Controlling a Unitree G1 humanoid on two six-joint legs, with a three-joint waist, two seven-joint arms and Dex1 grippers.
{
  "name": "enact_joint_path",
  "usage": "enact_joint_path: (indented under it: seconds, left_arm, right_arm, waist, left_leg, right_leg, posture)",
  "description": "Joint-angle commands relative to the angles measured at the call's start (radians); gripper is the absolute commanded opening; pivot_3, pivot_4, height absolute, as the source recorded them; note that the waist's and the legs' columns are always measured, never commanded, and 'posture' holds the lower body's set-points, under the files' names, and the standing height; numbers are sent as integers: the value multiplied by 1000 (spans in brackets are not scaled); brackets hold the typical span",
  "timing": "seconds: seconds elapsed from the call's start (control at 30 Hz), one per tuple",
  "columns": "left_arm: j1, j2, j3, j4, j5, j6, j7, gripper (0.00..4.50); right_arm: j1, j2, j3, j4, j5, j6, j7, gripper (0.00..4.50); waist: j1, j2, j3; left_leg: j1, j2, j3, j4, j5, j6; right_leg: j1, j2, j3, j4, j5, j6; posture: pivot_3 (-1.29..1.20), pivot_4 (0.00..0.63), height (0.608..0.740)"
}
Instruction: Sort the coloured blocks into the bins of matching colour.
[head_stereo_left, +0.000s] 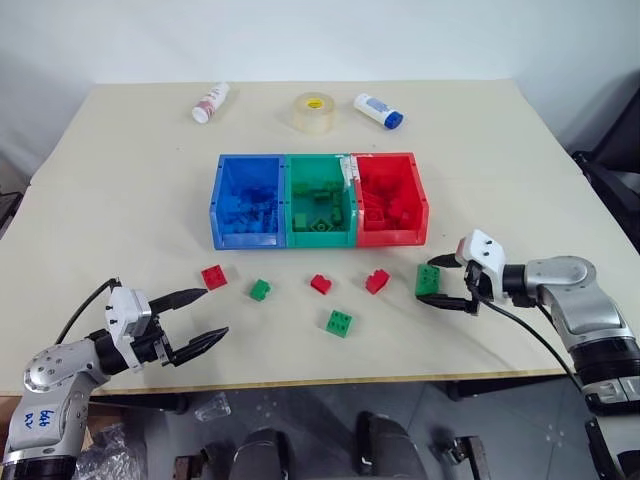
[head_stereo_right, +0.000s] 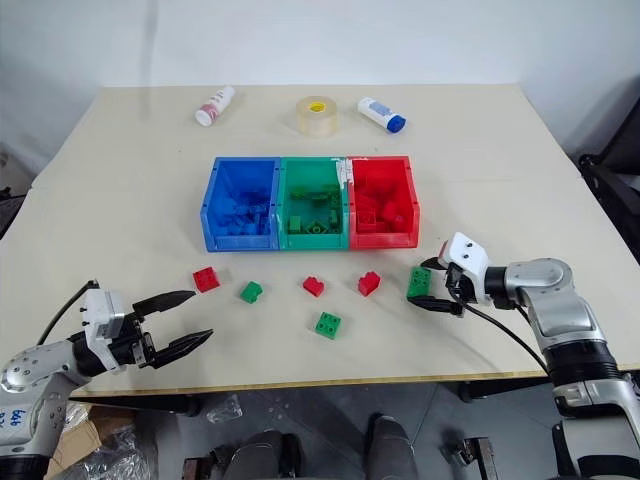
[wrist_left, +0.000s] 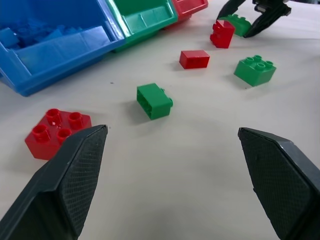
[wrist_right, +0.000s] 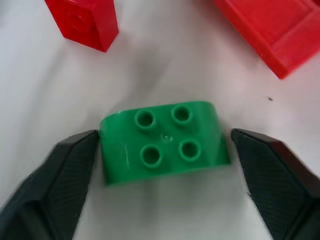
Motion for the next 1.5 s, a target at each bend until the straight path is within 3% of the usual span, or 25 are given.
enact_joint_path:
  seconds: [0.03,0.23,0.5,0.67,0.83,1.07,1.1,1.13,1.37,1.5]
  left_arm:
    - [3,-3,18,-40,-23,-1,13,4500]
    - [-21,-8,1,-29,-16,-1,22,4500]
    - [-48,-13,-17,-9,-12,-2,14,4500]
    - [-62,-13,-30,4,-11,-7,0,4500]
    - [-86,-15,-44,14,-11,-16,-17,4500]
    - [-118,-11,-67,18,-9,-34,-49,4500]
    - [-120,-11,-70,17,-9,-35,-51,4500]
    - [-124,-12,-74,19,-7,-37,-55,4500]
    - [-152,-20,-97,28,-6,-38,-59,4500]
    - [-182,-22,-112,59,-3,-43,-74,4500]
  right_arm:
    - [-4,10,2,11,-13,-8,3,3337]
    - [18,8,-14,-39,-8,27,-26,3310]
    - [87,-4,-104,-338,99,196,-90,3310]
    - [6,71,-120,-453,148,260,-181,3310]
    - [-188,214,-48,-349,108,273,-267,3310]
    - [-452,425,27,96,-21,91,-361,3310]
    - [-472,438,28,138,-31,72,-366,4036]
    - [-492,453,30,176,-39,50,-371,4325]
    - [-486,444,29,165,-41,26,-323,4471]
    - [-382,364,24,-16,0,95,-232,4471]
  waist:
    - [-1,0,0]
    - [-1,0,0]
    - [1,0,0]
    - [1,0,0]
    - [-1,0,0]
    - [-7,1,0]
    - [-6,1,0]
    - [-6,1,0]
    - [-15,1,0]
    - [-18,1,0]
  left_leg:
    - [0,0,0,0,0,0]
    - [0,0,0,0,0,0]
    - [-1,0,0,0,0,0]
    - [0,0,0,0,0,0]
    - [-1,0,0,0,0,0]
    - [-2,0,1,0,0,-1]
    - [-2,0,1,0,0,-1]
    - [-2,0,1,0,0,-1]
    - [-2,0,1,-1,0,-1]
    - [-2,0,1,-1,0,-1]
  right_leg:
    - [0,0,0,0,0,0]
    - [0,0,0,1,0,0]
    - [-1,0,0,1,0,0]
    - [-1,0,0,1,0,0]
    - [-2,0,0,2,0,-1]
    - [-3,0,-1,3,0,-1]
    - [-3,0,-1,3,0,-1]
    - [-3,0,-1,3,0,-1]
    - [-4,0,-1,3,0,-1]
    - [-3,0,-1,3,0,-1]
  posture:
    - [0,150,740]
    - [0,150,740]
    - [0,150,740]
    - [0,150,740]
    - [0,150,740]
    - [0,150,740]
    - [0,150,740]
    - [0,150,740]
    - [0,150,740]
    - [0,150,740]
